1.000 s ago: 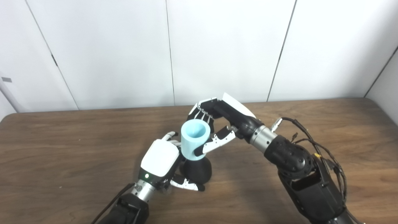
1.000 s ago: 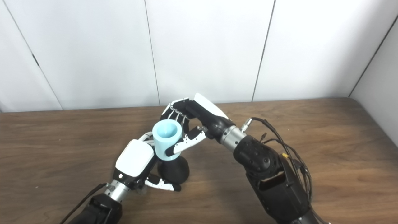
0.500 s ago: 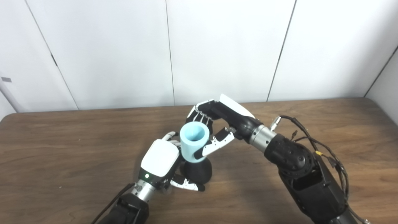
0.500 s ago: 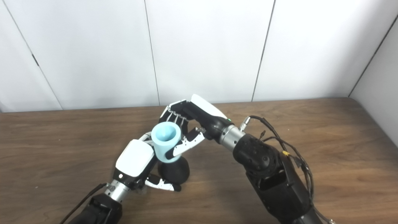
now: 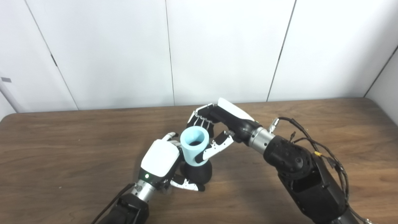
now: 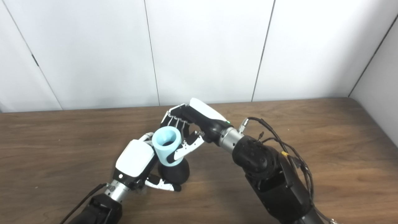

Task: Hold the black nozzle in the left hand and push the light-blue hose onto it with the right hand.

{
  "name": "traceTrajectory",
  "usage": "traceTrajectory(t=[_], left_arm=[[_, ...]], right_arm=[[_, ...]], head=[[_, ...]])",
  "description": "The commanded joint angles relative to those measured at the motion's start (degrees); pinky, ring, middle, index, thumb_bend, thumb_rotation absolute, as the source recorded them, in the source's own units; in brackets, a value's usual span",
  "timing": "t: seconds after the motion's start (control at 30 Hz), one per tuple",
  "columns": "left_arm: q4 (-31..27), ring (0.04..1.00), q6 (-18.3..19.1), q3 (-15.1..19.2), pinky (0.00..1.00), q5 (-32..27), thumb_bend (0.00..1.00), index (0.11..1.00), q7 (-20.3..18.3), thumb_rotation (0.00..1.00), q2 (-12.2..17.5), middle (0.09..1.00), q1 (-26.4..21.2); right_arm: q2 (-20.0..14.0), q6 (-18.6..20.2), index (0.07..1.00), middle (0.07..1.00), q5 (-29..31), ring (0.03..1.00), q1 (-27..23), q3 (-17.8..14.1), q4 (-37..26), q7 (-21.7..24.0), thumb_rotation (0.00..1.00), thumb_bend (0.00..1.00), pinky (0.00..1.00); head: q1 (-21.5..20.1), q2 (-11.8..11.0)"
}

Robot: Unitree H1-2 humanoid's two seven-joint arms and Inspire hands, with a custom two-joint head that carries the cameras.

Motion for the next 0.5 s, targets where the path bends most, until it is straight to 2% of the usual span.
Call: traceTrajectory(t=[0.0, 0.2, 0.33, 0.37, 0.4, 0.43, 0.47], left_arm=[[4.89, 0.460, -0.68, -3.70, 0.81, 1.71, 0.50, 0.484, -0.78, 0.00, -1.06, 0.423, 6.93], [5.29, 0.459, -0.94, -3.65, 0.80, 1.58, 0.50, 0.487, -0.33, 0.00, -1.05, 0.424, 6.90], [5.40, 0.462, -0.72, -3.79, 0.82, 1.86, 0.50, 0.485, -0.52, 0.00, -1.00, 0.422, 6.77], [5.45, 0.462, -0.72, -3.80, 0.82, 1.87, 0.50, 0.485, -0.47, 0.00, -1.00, 0.422, 6.77], [5.59, 0.462, -0.91, -3.72, 0.81, 1.73, 0.50, 0.486, -0.14, 0.00, -1.04, 0.421, 6.79], [5.69, 0.460, -1.01, -3.69, 0.81, 1.66, 0.50, 0.487, 0.05, 0.00, -1.06, 0.422, 6.79], [5.72, 0.460, -1.08, -3.67, 0.81, 1.59, 0.50, 0.486, 0.11, 0.00, -1.05, 0.422, 6.80]], right_arm=[[-0.74, -1.52, 0.509, 0.470, -1.44, 0.405, -0.05, 0.50, 0.50, -0.15, 0.00, 0.52, 0.30], [-0.73, -4.33, 0.515, 0.472, -0.98, 0.403, 0.54, 0.52, 2.05, -1.20, 0.00, 0.52, 0.30], [-0.67, -4.27, 0.532, 0.475, 0.07, 0.403, 0.71, -0.09, 2.43, -1.10, 0.00, 0.51, 0.31], [-0.83, -4.08, 0.525, 0.471, 0.26, 0.429, 0.66, -0.16, 2.43, -0.88, 0.00, 0.52, 0.35], [-0.95, -3.92, 0.555, 0.510, 0.49, 0.471, 0.63, -0.24, 2.39, -0.70, 0.04, 0.74, 0.39], [-1.07, -3.88, 0.605, 0.563, 0.65, 0.524, 0.60, -0.30, 2.33, -0.58, 0.10, 0.90, 0.45], [-1.19, -3.74, 0.644, 0.602, 0.69, 0.561, 0.56, -0.31, 2.16, -0.43, 0.14, 0.95, 0.48]], head=[[-0.06, 0.05], [-0.08, -0.07], [-0.12, -0.06], [-0.14, -0.07], [-0.19, -0.07], [-0.22, -0.09], [-0.23, -0.09]])
